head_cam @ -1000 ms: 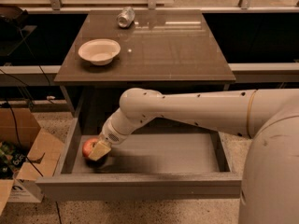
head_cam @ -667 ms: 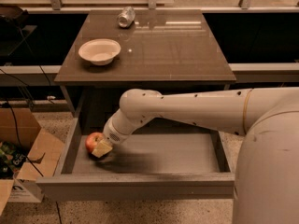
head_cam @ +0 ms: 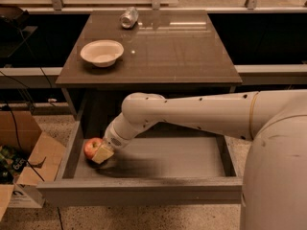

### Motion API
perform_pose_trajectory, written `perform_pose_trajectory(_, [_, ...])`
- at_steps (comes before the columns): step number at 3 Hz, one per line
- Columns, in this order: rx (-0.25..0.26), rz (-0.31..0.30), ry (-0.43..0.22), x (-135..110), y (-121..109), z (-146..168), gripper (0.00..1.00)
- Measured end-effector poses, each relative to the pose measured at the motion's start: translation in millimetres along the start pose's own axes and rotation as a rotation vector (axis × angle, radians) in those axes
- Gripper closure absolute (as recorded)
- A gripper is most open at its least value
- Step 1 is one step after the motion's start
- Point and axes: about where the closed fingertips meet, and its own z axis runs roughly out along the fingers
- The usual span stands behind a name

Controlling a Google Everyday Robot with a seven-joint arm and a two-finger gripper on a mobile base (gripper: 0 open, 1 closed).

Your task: Pick apple from top drawer and place on counter

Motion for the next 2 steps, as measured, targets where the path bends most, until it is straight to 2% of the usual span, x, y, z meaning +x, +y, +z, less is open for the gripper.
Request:
perform_pose_trajectory(1, [-0.003, -0.005, -0.006, -3.0, 2.5, 1.8, 0.57])
perform_pose_trajectory(2, [-0.017, -0.008, -0.023, -8.2, 5.3, 9.5, 0.34])
